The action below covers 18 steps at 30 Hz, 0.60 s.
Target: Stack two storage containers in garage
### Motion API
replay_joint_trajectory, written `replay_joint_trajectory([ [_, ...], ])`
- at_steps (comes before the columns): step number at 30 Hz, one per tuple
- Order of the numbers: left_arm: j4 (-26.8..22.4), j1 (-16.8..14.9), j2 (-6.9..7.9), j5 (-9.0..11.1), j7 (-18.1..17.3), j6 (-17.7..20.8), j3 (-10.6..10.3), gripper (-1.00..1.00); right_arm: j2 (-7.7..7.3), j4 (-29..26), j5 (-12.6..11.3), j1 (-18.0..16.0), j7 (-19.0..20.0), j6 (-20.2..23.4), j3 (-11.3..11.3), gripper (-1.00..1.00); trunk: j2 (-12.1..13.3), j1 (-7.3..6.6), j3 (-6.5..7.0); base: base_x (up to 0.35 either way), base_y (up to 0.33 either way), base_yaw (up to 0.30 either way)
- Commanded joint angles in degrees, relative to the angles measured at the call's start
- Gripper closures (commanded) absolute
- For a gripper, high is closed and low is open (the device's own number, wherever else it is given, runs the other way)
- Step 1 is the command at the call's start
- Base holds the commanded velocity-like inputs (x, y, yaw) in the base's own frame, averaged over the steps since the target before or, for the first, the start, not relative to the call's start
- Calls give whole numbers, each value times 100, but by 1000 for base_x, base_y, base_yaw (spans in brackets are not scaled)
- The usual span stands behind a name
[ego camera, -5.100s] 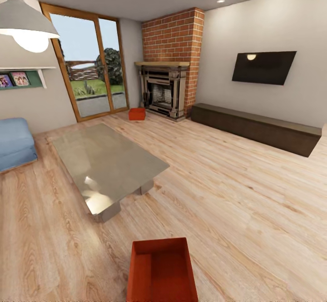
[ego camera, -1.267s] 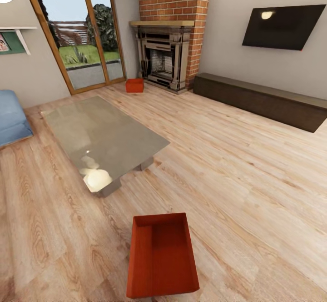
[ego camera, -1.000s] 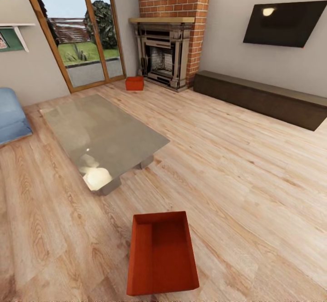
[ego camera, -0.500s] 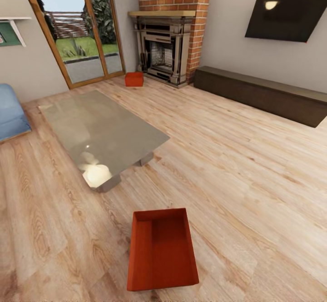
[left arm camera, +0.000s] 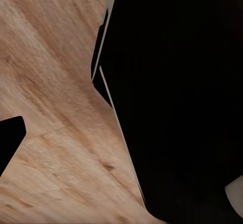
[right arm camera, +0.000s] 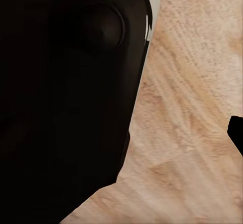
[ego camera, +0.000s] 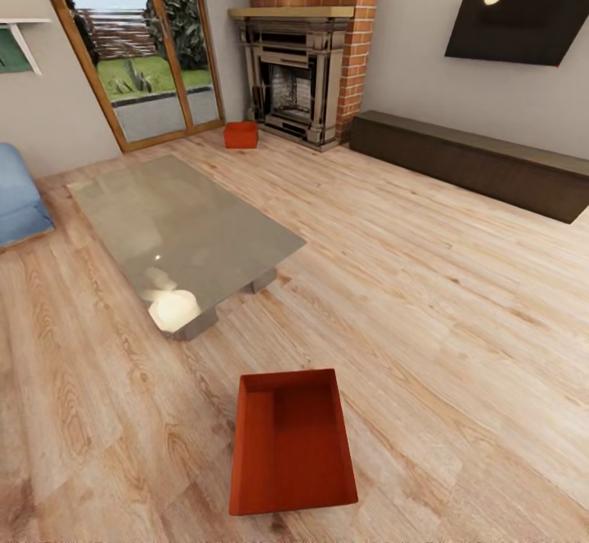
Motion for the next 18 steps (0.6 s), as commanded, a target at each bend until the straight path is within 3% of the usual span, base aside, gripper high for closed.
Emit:
replay_joint_trajectory([
  [1, 2, -2, 1, 22, -1, -12, 6, -100, -1, 19, 38, -7, 4, -34, 19, -100, -2, 0, -13, 0, 0, 0],
  [13, 2, -2, 2, 21, -1, -12, 6, -100, -2, 19, 38, -7, 6, -15, 19, -100, -2, 0, -63, 0, 0, 1],
  [18, 2, -2, 2, 23, -1, -12, 6, -100, -7, 17, 31, -7, -2, -25, 12, -100, -2, 0, -63, 0, 0, 145],
])
